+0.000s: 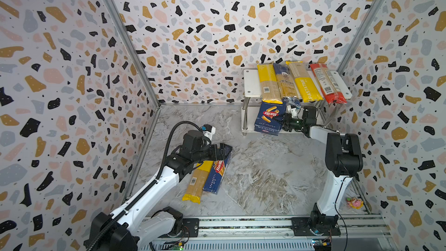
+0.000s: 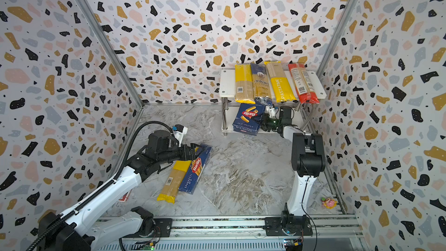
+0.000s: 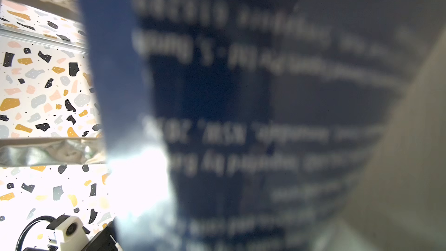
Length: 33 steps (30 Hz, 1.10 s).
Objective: Arrange pasta packages on shelves
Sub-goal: Place the pasta box on the shelf.
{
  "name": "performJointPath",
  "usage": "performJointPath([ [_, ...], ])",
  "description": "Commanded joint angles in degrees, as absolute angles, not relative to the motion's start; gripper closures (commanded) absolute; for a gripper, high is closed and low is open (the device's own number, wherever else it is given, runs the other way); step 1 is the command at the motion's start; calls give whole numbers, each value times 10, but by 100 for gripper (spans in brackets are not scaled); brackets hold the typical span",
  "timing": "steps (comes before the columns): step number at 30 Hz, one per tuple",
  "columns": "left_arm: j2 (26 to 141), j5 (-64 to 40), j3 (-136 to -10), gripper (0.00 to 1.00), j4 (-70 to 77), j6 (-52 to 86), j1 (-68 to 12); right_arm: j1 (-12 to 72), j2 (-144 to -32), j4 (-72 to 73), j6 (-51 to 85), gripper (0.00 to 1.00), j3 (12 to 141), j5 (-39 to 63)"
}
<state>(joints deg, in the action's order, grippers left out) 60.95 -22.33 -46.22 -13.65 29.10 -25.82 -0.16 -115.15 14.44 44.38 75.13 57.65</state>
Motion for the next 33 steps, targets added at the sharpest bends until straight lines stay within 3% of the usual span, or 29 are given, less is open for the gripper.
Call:
performJointPath([
  [1,594,-235,-454,1,-123,283,-252,15,-1147,182,430,51,812,621],
  [13,579,-235,-441,0,-127,287,-244,57,-1196,155,418,47,866,621],
  [20,574,-242,-431,1,-120,290,-243,59,-1198,130,399,23,874,609],
  [33,570,-250,-426,1,-110,293,-242,45,-1156,86,361,8,854,580],
])
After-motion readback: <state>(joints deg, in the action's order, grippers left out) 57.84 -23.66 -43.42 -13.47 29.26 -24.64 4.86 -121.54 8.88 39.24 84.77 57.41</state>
